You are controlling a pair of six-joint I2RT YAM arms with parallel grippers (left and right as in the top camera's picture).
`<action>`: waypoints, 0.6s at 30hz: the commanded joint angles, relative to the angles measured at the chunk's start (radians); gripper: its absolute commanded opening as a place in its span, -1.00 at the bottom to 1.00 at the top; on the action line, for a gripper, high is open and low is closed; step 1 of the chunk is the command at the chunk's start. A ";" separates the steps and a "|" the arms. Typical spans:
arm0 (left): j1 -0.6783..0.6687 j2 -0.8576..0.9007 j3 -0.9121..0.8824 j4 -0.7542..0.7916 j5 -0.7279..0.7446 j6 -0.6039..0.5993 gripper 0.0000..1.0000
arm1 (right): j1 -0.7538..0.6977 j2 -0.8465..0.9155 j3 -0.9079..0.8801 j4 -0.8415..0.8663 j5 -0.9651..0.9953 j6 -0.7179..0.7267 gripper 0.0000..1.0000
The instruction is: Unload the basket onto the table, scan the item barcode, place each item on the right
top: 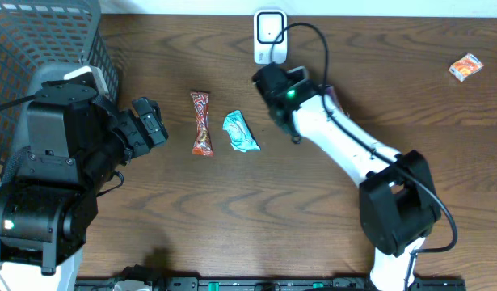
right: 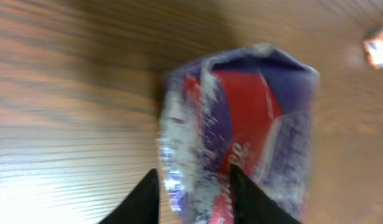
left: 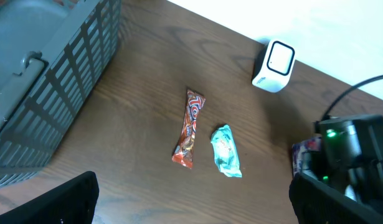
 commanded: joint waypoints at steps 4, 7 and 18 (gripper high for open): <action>0.002 0.001 0.002 -0.002 -0.006 0.009 0.96 | 0.079 -0.004 0.018 0.070 -0.102 0.028 -0.13; 0.002 0.001 0.002 -0.002 -0.006 0.009 0.96 | 0.072 -0.004 0.082 0.072 -0.194 0.053 -0.11; 0.002 0.001 0.002 -0.002 -0.006 0.009 0.95 | -0.172 -0.004 0.410 -0.157 -0.510 0.031 0.41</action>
